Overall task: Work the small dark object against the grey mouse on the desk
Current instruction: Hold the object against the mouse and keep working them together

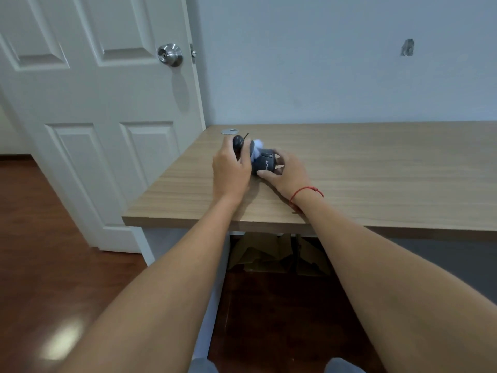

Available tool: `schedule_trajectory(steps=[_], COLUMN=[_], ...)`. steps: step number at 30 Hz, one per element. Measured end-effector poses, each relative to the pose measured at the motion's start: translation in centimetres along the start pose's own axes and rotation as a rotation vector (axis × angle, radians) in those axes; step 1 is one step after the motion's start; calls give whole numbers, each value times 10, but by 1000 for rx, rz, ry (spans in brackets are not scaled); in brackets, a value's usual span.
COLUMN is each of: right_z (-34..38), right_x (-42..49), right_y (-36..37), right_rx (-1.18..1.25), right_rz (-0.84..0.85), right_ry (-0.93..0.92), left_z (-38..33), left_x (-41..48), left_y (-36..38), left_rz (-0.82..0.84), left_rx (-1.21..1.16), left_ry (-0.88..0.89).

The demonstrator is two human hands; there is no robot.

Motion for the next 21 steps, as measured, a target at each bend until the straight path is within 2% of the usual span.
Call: schedule_trajectory(steps=[3,7,9,11,14,16,19,21], right_z=[3,4,3,1,1,4,8,5], right_x=[1,0,0,3,4,3,2,3], right_y=[2,3,3,2,1,2,4,2], right_rx=[-48,-60,-81,-111,-180,-219,-256,-225], right_rz=[4,-1,3,-14,-17,-11,-8,-20], right_ry=[-9,-17,-9,5,6,-10,-41,-18], left_z=[-2,19,14,1,-17,-13,1,-7], left_x=[-1,1,1,-1,-6,-5,-3,-4], left_y=[-3,-1,-3,-4,2,3,-6,-2], left_rz=[-19,24,-16,-31,59,50,-56,3], left_rx=[-35,164,113,3,-8,40,81,46], left_ry=[0,-246,-187,-48,123,101,-39,38])
Point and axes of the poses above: each hand's wrist, its own x-axis towards the middle knuckle, its own y-axis out of the palm, z = x × y, the point moved 6 cm from there along x, towards the middle knuckle, and after that the axes turned 15 degrees about z, right-handed, at the moved point
